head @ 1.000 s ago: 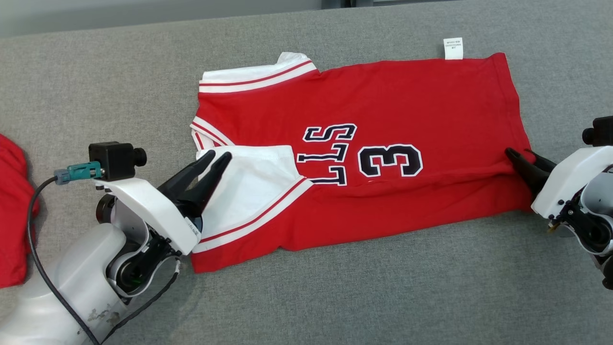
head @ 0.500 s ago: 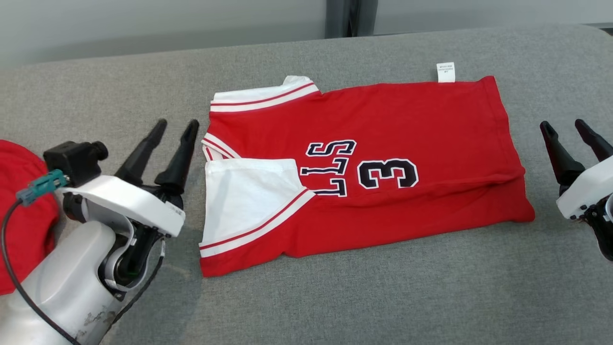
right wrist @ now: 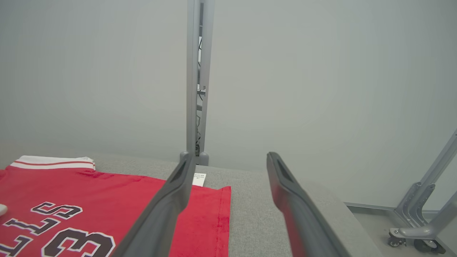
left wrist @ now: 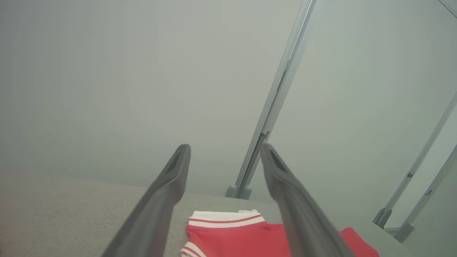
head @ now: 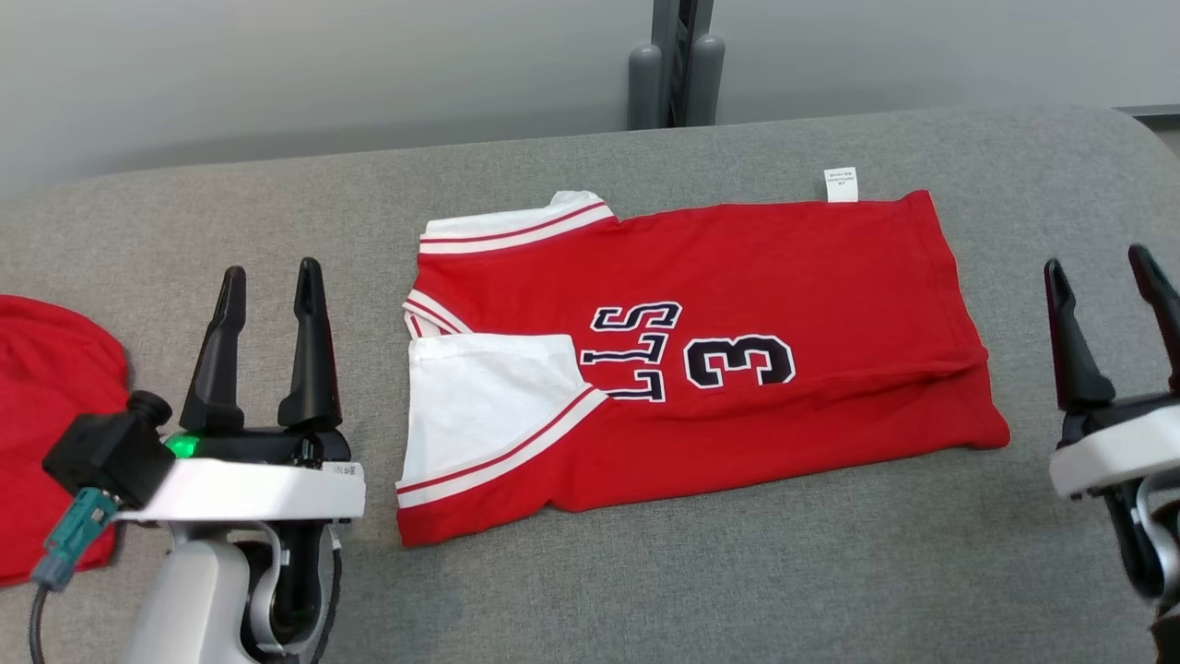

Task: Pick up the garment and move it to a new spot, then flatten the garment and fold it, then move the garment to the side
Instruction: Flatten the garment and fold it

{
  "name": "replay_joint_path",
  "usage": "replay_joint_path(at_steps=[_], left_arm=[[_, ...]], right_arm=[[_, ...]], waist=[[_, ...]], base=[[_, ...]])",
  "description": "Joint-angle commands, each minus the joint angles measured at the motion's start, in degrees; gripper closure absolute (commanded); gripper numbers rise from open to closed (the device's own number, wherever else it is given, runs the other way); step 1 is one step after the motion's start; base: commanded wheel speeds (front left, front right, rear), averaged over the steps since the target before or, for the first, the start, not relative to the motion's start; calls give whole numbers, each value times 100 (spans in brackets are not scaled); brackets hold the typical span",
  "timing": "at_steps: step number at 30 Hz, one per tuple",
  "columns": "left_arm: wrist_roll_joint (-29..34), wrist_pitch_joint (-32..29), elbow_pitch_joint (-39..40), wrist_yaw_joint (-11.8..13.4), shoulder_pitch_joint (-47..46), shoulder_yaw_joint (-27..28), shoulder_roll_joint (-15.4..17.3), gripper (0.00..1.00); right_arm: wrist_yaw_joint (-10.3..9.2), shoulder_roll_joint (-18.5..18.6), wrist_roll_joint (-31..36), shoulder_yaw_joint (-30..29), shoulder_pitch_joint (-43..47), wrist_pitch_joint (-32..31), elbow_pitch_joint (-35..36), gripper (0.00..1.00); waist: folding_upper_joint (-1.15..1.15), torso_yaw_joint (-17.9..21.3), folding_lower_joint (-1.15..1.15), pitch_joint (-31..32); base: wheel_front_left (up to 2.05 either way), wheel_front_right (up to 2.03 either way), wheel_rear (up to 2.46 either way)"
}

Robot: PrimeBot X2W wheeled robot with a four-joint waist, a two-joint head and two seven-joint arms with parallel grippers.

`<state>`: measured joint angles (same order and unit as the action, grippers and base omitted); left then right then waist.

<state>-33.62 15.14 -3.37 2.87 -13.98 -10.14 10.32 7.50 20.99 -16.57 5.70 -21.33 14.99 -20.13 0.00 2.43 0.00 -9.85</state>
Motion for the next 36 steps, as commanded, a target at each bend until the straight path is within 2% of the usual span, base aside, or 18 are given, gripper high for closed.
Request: replay_joint_path(at_steps=[1, 3, 6, 10, 16, 24, 29, 36], left_arm=[[173, -1, 54, -83, 152, 209, -188, 0], [422, -1, 95, -216, 326, 523, -414, 0], [800, -1, -8, -390, 571, 707, -624, 0], [1265, 0, -339, -534, 787, 610, -684, 0], [1627, 0, -1151, -518, 875, 277, -717, 0], [1604, -372, -2162, -621, 651, -139, -725, 0], [1507, -750, -2429, -715, 526, -296, -715, 0], [1433, -1127, -2664, -670, 416, -371, -704, 0]], right_arm=[[-1, -136, 180, -169, 245, 23, 153, 0], [-1, -366, 400, -355, 510, 24, 350, 0], [-1, -594, 562, -535, 784, 24, 436, 0], [-1, -776, 620, -714, 987, 24, 303, 0], [0, -940, 431, -875, 1069, 25, -243, 0], [-1, -1037, 208, -979, 916, 25, -816, 0], [-1, -1060, 119, -962, 852, 25, -1071, 0], [-1, -1031, 29, -907, 764, 25, -1296, 0]], waist=[[0, -16, 0, 53], [0, -23, 0, 90], [0, -33, 0, 125], [0, -38, 0, 152], [0, -71, 0, 130], [0, -99, 0, 62], [0, -94, 0, 9], [0, -91, 0, -78]], base=[[0, 0, 0], [0, 0, 0], [0, 0, 0], [0, 0, 0], [0, 0, 0], [0, 0, 0], [0, 0, 0], [0, 0, 0]])
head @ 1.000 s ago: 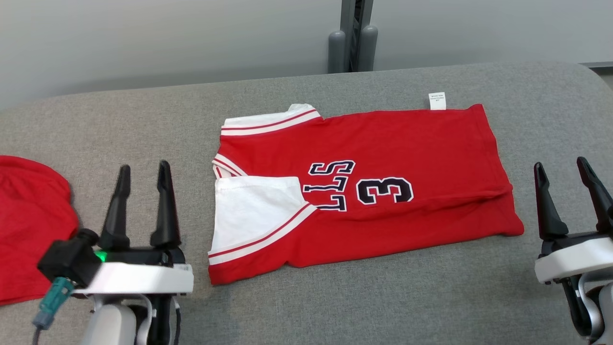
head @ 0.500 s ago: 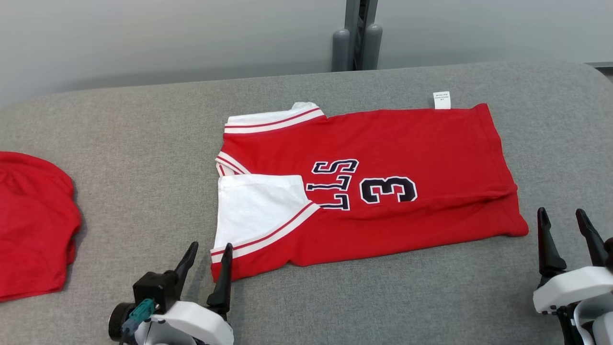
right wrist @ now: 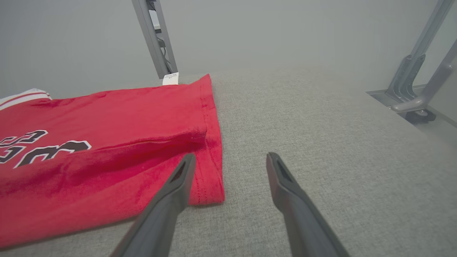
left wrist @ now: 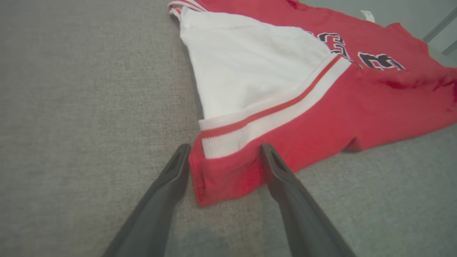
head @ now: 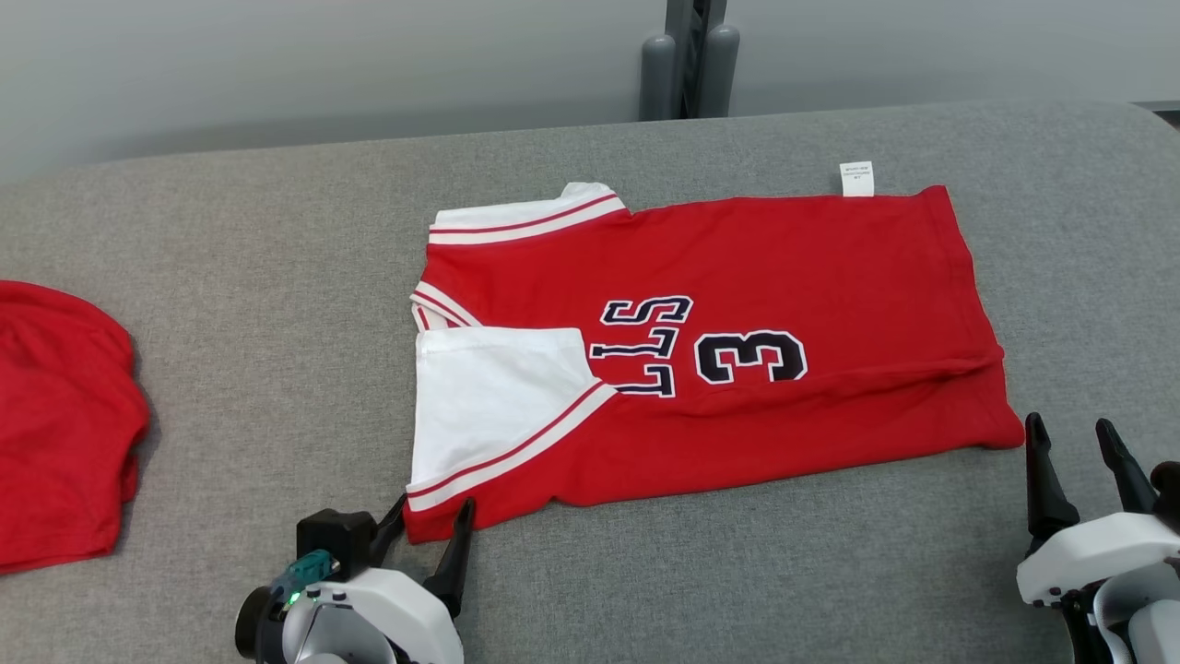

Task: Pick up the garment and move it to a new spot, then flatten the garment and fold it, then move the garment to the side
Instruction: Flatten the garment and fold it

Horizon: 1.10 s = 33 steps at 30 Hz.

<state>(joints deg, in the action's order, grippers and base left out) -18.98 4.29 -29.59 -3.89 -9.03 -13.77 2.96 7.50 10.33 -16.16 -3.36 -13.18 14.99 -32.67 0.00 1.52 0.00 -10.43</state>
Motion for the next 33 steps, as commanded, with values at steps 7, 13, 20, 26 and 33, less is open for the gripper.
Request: replay_joint_path(at_steps=[7, 13, 20, 26, 33], left_arm=[[-168, -159, -84, -51, -220, -88, 21, 0], [-205, -237, -121, -56, -293, -157, 19, 0], [-216, -306, -194, -168, -342, -360, 27, 100], [-278, -317, -168, -196, -380, -421, 115, 100], [-326, -375, 13, -251, -350, -491, 300, 100]], right_arm=[[-1, 136, -65, 213, -284, 25, -542, 0], [-1, 115, -399, 369, -593, 18, -1005, 0], [0, 158, -1382, 795, -863, -333, -1339, 0], [0, 278, -2004, 1215, -945, -519, -1342, 67], [0, 528, -2636, 1615, -1023, -494, -1209, 100]], waist=[[0, -26, 0, -154], [0, -76, 0, -272], [0, -152, 0, -364], [0, -187, 0, -378], [0, -155, 0, -266]], base=[[0, 0, 0], [0, 0, 0], [0, 0, 0], [0, 0, 0], [0, 0, 0]])
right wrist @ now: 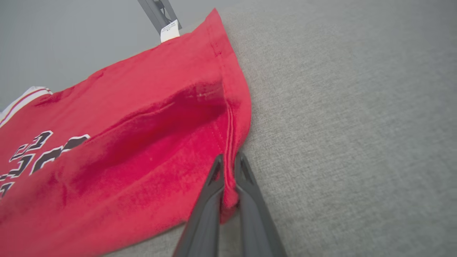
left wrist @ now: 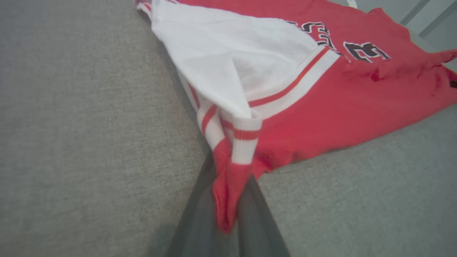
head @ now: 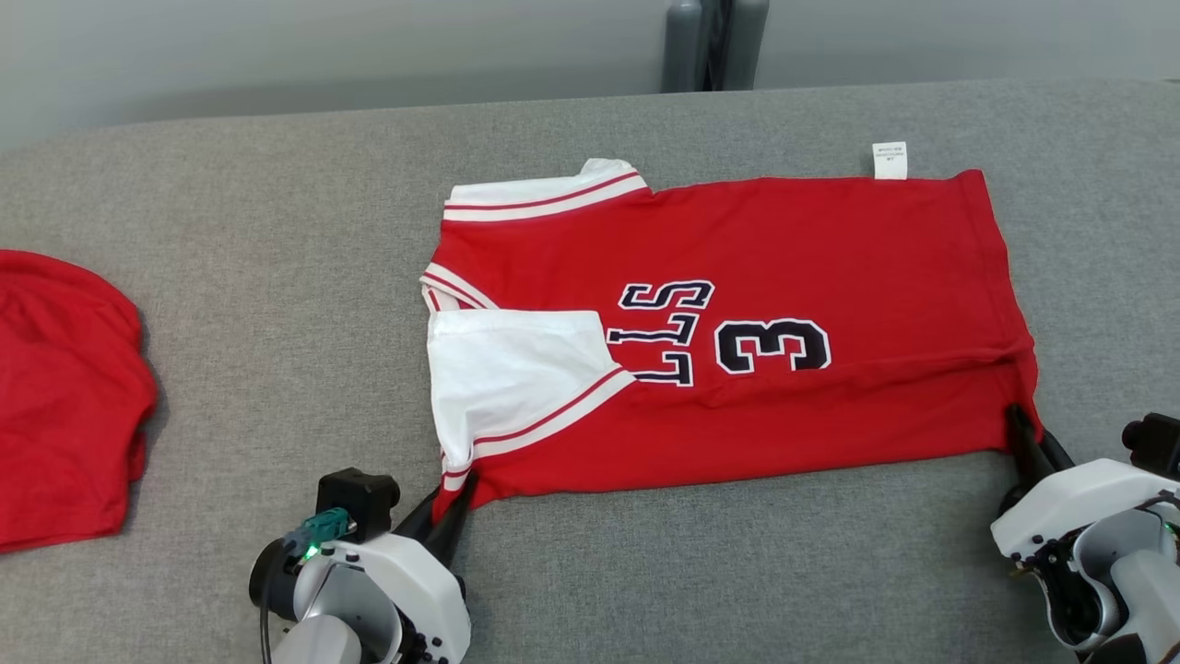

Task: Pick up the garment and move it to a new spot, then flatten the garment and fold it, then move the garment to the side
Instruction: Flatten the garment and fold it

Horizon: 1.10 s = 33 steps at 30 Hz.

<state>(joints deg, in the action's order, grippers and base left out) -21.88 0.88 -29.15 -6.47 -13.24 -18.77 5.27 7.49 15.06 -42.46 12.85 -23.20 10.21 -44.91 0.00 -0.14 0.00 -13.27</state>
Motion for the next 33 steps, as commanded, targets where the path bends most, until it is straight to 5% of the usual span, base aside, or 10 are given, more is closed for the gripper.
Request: replay_joint_path(at_steps=[1, 10, 18, 33], left_arm=[[-63, -55, 18, -1, 83, -2, 93, 100], [-324, -605, 677, -73, 343, -148, 517, 100], [-860, -1698, 1637, -110, 775, -555, 1226, 100], [-1536, -2915, 2682, -107, 1446, -930, 1802, 100]], right_arm=[[1, 92, -70, 40, -14, -25, 38, 100], [1, 486, -406, 646, 179, -839, 343, 100], [0, 986, -770, 908, 412, -1978, 924, 100], [1, 1320, -972, 645, 1066, -3534, 1547, 100]], waist=[[0, 25, 0, 49], [0, 205, 0, 383], [0, 289, 0, 687], [0, 272, 0, 963]], base=[[0, 0, 0], [0, 0, 0], [0, 0, 0], [0, 0, 0]])
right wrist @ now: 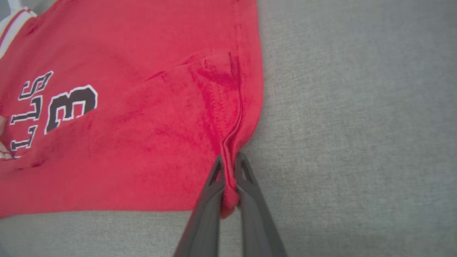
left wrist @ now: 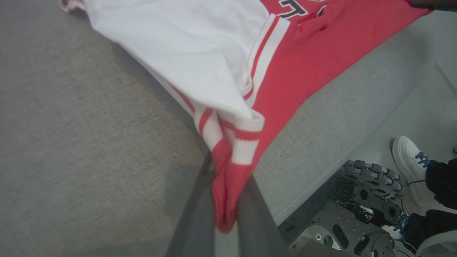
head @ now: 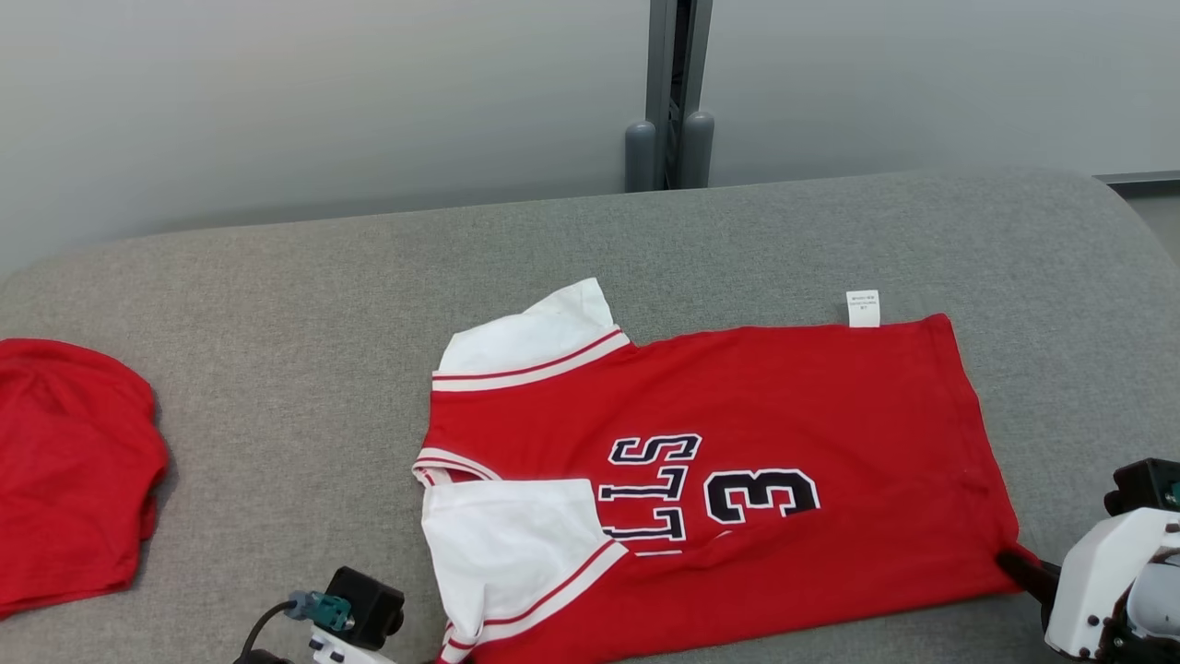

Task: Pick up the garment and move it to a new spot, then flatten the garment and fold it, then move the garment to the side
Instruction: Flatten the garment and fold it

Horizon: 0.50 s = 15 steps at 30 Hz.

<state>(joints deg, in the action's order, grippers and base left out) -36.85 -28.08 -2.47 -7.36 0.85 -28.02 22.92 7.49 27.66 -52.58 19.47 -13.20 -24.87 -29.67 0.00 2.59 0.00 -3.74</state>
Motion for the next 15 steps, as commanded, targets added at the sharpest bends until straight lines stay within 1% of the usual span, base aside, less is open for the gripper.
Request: replay_joint_path(at_steps=[1, 10, 15], left_arm=[[-68, -60, 63, -18, 77, -19, 63, 100], [-198, -265, 269, -15, 253, -147, 128, 100], [-276, -365, 320, -16, 337, -231, 207, 100]], right_arm=[[1, 60, 68, -50, 98, -97, 39, 100], [1, -116, 284, -472, 452, -609, 259, 100], [1, -193, 478, -804, 694, -1054, 516, 100]], waist=[[0, -2, 0, 21], [0, -4, 0, 62], [0, 12, 0, 74]], base=[[0, 0, 0], [0, 0, 0], [0, 0, 0]])
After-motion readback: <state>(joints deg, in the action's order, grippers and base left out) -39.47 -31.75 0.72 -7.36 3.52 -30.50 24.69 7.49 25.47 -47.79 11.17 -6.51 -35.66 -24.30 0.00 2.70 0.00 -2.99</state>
